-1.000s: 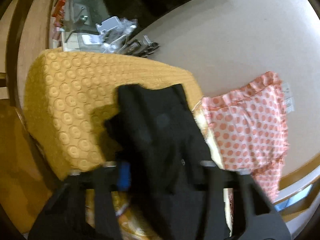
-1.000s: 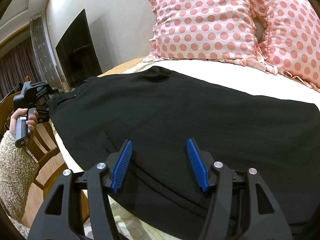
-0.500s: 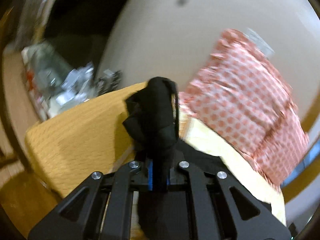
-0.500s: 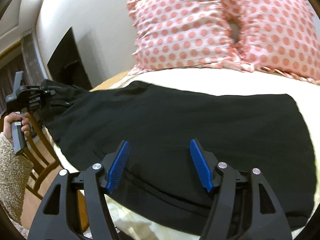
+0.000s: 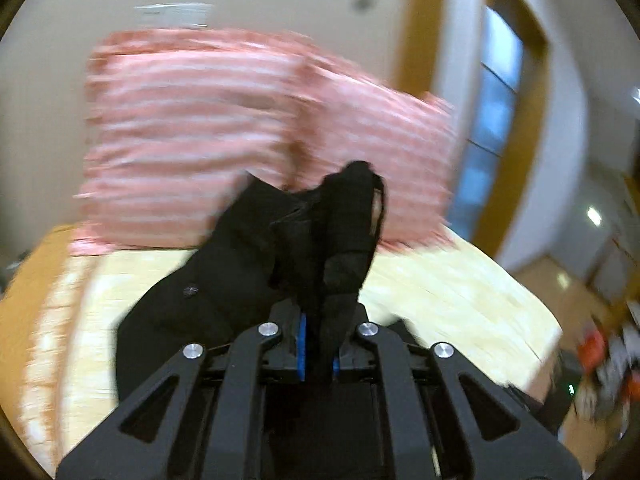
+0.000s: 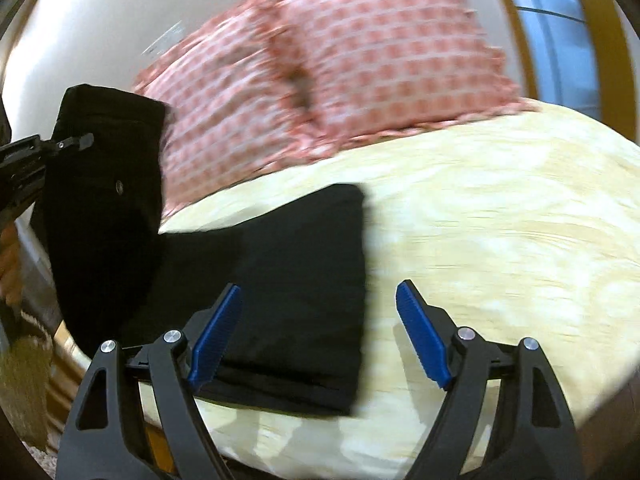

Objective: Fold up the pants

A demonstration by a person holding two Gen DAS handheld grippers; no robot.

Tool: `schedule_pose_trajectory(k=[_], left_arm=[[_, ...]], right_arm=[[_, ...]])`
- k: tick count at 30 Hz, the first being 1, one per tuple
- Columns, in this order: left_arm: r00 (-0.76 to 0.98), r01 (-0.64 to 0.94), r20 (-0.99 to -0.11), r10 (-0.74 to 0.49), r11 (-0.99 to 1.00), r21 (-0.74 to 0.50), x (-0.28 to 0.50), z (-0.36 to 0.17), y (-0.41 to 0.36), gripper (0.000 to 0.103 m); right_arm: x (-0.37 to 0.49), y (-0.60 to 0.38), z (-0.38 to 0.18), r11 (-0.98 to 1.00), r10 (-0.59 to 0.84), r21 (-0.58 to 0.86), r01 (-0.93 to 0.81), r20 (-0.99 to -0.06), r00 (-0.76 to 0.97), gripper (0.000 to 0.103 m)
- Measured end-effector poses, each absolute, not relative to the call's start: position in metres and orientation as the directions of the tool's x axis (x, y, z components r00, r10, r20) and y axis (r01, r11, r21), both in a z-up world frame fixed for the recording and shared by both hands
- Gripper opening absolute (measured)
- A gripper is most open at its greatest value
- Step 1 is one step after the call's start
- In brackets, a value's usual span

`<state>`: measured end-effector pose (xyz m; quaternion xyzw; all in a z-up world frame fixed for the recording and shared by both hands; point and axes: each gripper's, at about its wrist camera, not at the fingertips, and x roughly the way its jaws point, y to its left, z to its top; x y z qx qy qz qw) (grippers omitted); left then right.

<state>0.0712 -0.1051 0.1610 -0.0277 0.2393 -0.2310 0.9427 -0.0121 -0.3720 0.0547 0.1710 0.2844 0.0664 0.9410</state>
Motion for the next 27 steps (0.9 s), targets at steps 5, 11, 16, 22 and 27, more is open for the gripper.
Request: schedule_pose_trajectory(k=[5,11,16,22,27], left_arm=[[0.585,0.586,-0.613,-0.532,0.799,-0.134,0.059,0.079,-0.193,0.008],[0.641,0.529,-0.573,-0.511,0.835,-0.152,0.062,0.084,-0.179,0.008],[0.652,0.563,-0.573,-0.497,0.823,-0.073,0.041,0.080,-0.191,0.008],[0.581,0.620,-0.620,-0.527,0.781,-0.082,0.024,0.045,-0.213,0.009],[0.581,0.668,-0.620,-0.528,0.745,-0.009,0.000,0.030,-0.217,0.026]], right_arm=[[-0.020,-0.404,0.042,0.922,0.168,0.381,0.061,-0.540,0.825,0.081],[-0.023,-0.414,0.039,0.919,0.163,0.388,0.068,-0.533,0.830,0.081],[-0.024,-0.413,0.041,0.920,0.155,0.385,0.070,-0.521,0.839,0.081],[-0.024,-0.421,0.046,0.924,0.116,0.370,0.099,-0.515,0.849,0.081],[-0.021,-0.424,0.066,0.934,0.079,0.344,0.100,-0.469,0.879,0.081]])
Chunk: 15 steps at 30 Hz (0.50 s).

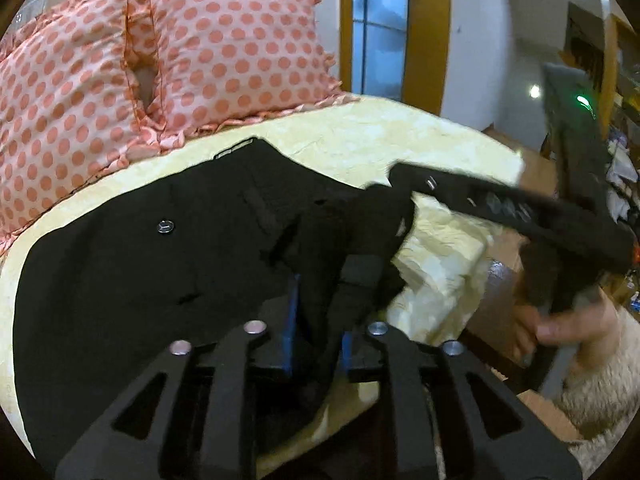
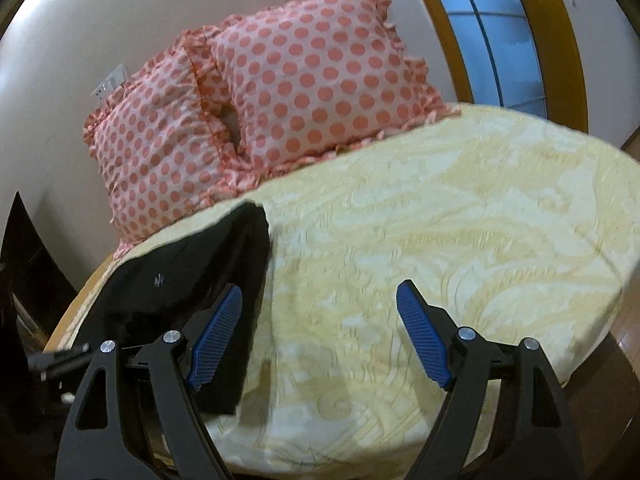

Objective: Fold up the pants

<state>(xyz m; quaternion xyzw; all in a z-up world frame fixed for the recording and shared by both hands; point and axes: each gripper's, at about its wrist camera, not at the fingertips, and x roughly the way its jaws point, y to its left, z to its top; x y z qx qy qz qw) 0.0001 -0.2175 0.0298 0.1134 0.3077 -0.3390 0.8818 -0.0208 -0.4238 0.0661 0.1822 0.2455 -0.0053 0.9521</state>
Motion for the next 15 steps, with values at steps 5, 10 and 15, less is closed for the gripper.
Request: schedule_pose_trajectory(k=[5,10,15], left_arm=[[0.537,0.695,-0.479,-0.694,0.686,-0.215,-0.019,0.058,-0.154,0.082],[0.793,0.376,-0.456,-0.404,0.914,-0.155,0.004,0.061,-0.089,0.092],[0.793,0.272,-0.519,-0.318,0.948,-0.165,0.017,0.042,-0.068,0.093]], right_arm=[[-0.014,-0.411,0.098,0.945,0.132,0.327,-0.003,-0.373,0.919,0.081],[0.010,-0.361,0.104,0.908,0.373,0.331,-0.256,-0.363,0.854,0.081],[0.033,-0.321,0.082,0.884,0.459,0.324,-0.336,-0.466,0.757,0.081]])
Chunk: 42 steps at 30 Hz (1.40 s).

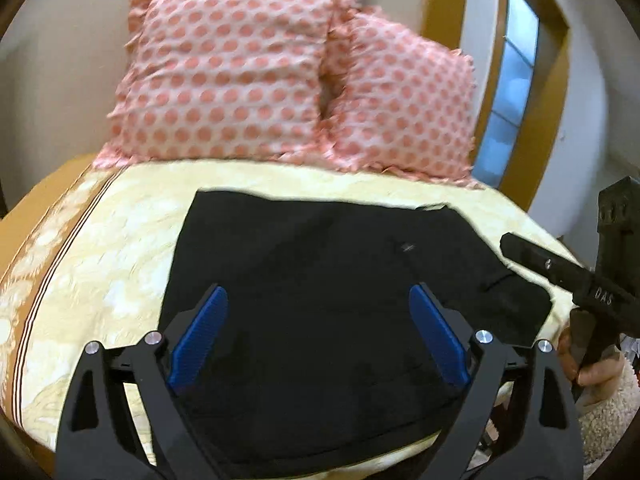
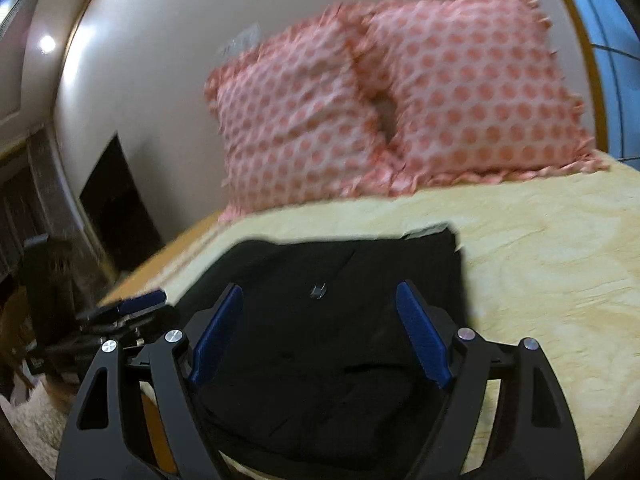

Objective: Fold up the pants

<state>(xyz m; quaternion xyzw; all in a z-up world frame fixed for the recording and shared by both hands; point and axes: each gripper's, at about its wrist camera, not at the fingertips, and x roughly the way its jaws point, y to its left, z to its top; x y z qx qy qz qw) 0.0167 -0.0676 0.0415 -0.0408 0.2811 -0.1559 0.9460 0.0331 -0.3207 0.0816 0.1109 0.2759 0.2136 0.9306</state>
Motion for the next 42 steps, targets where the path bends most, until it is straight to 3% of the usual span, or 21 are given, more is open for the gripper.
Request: schedule_pose_trajectory(k=[3,5,9,13,20,26,30,35,39,42], left_arm=[[0.776,0.249,-0.559,-0.294,0.956,-0.157,0.017,0.027,-0.063,0.096],[0.753,0.251,-0.576,-0.319,0.948,-0.196,0.017,0.012,-0.054,0.096],[0.779,0.282,-0.537,-0.323,0.946,-0.160,0.009,0.007,-0.052,0.098],[0.793,0.301,-0.521,-0.316,0.946,-0.116,0.005,0.003,-0.057,0.101],[0.794,0.327,-0.490,-0.358,0.933,-0.151,0.004,0.002,-0.050,0.101],[0.797,0.337,-0.480,-0.366,0.929,-0.150,0.003,0.001,-0.049,0.101],[0.801,0.338,-0.479,-0.360,0.931,-0.135,0.004,0.000,-0.051,0.101],[0.802,0.337,-0.478,-0.359,0.932,-0.136,0.004,-0.001,-0.051,0.101],[0.790,0.334,-0.490,-0.368,0.929,-0.159,0.006,0.001,-0.050,0.101],[0.756,0.329,-0.501,-0.422,0.906,-0.266,0.016,0.012,-0.036,0.101]], right_arm=[[0.044,-0.319,0.055,0.905,0.418,0.332,-0.265,-0.584,0.696,0.078],[0.038,-0.326,0.053,0.901,0.425,0.342,-0.268,-0.571,0.702,0.074],[0.037,-0.334,0.061,0.881,0.459,0.391,-0.265,-0.575,0.677,0.074],[0.059,-0.365,0.079,0.863,0.449,0.470,-0.184,-0.545,0.708,0.081],[0.124,-0.376,0.067,0.896,0.409,0.430,-0.116,-0.691,0.596,0.081],[0.142,-0.377,0.049,0.884,0.442,0.453,-0.118,-0.727,0.526,0.080],[0.136,-0.370,0.051,0.890,0.448,0.418,-0.184,-0.720,0.530,0.065],[0.139,-0.370,0.048,0.891,0.450,0.402,-0.213,-0.715,0.535,0.064],[0.129,-0.359,0.059,0.900,0.436,0.329,-0.287,-0.688,0.579,0.035],[0.119,-0.347,0.068,0.903,0.418,0.237,-0.358,-0.679,0.604,0.028]])
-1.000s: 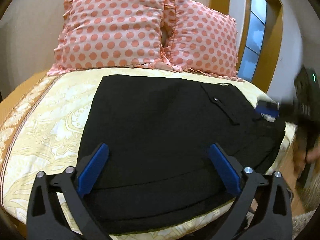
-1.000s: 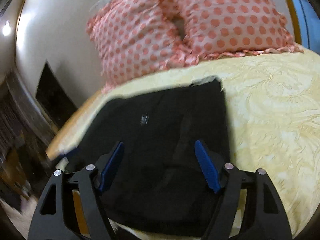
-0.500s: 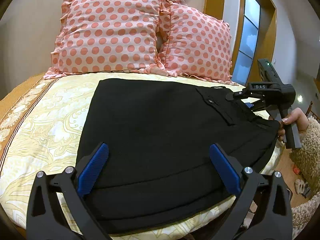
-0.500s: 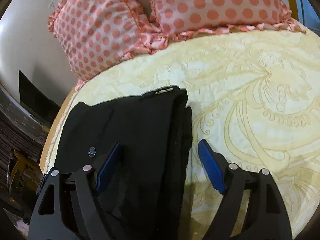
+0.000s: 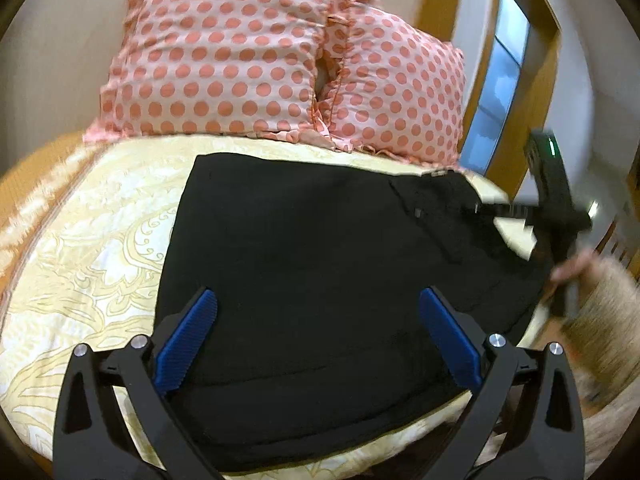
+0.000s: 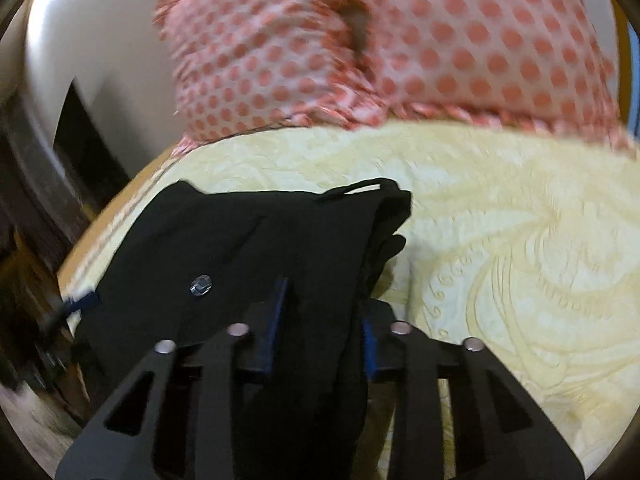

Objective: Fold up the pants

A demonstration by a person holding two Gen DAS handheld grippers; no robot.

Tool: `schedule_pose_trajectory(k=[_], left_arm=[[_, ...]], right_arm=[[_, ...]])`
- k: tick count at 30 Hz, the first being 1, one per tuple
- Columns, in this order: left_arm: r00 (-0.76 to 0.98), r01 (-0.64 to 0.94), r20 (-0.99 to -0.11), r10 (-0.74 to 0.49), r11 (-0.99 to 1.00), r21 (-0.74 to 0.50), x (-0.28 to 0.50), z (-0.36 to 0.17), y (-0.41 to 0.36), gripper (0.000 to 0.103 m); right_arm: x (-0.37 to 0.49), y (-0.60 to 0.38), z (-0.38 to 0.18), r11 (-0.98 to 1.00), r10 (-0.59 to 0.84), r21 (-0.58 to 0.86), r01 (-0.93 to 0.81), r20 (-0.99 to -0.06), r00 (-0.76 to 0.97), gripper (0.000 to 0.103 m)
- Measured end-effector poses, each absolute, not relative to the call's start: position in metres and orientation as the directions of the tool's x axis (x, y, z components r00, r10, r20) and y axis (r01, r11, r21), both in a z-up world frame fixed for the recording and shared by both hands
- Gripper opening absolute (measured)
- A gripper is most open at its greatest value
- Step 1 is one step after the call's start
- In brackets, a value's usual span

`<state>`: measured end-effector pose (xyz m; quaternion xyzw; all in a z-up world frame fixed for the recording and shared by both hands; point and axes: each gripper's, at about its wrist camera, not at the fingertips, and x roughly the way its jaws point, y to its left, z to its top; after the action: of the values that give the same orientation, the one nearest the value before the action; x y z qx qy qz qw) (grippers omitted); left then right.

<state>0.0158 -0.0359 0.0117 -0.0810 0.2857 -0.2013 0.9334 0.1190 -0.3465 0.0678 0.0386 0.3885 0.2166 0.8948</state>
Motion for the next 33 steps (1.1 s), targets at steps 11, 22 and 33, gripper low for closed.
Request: schedule_pose_trajectory(k=[11,22,33], left_arm=[[0.648,0.189,-0.603,-0.466,0.865,-0.465,0.114,0.037,0.019,0.095],[0.525,0.150,-0.715,-0.462,0.877,-0.457,0.165,0.014,0.013,0.048],[0.577,0.152,-0.708,-0.407,0.905,-0.396,0.158,0.031,0.010,0.007]], right_arm=[[0.147,-0.375,0.047,0.867,0.497,0.426,-0.260,-0.697,0.517,0.054],[0.149,-0.376,0.052,0.821,0.570,0.472,-0.320,-0.647,0.507,0.031],[0.146,-0.369,0.069,0.834,0.552,0.422,-0.357,-0.631,0.545,0.022]])
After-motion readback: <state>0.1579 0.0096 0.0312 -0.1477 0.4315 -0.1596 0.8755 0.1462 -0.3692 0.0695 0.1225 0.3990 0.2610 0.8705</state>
